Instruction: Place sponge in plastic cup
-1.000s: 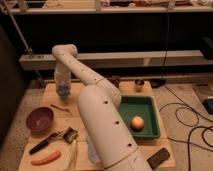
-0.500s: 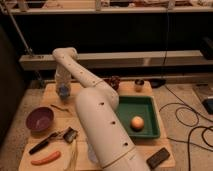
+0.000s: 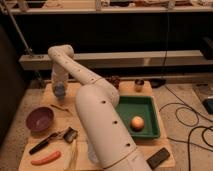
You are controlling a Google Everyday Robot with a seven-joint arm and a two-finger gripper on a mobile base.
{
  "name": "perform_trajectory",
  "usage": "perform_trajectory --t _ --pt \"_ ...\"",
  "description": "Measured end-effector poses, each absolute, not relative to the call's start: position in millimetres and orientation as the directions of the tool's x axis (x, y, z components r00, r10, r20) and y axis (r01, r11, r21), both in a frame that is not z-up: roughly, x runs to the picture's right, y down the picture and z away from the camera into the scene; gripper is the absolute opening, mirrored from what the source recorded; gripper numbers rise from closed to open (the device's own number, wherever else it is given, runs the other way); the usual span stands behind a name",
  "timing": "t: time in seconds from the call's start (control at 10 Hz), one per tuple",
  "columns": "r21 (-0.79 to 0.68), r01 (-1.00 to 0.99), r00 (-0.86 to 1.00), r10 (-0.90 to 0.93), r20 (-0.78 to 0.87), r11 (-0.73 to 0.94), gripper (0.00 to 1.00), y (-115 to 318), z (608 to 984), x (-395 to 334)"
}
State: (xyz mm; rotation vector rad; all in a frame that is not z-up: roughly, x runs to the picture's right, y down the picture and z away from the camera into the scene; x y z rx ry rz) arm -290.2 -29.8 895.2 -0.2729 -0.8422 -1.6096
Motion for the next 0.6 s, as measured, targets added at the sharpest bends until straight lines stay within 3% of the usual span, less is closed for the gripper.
perform_trajectory --t 0.3,0.6 --pt "0.344 0.937 -0.256 -0.785 0.565 -0.058 0.8 -59 852 -301" --pt "0.336 0.94 -0.246 -0.789 0.563 -0.053 0.8 -67 846 -299"
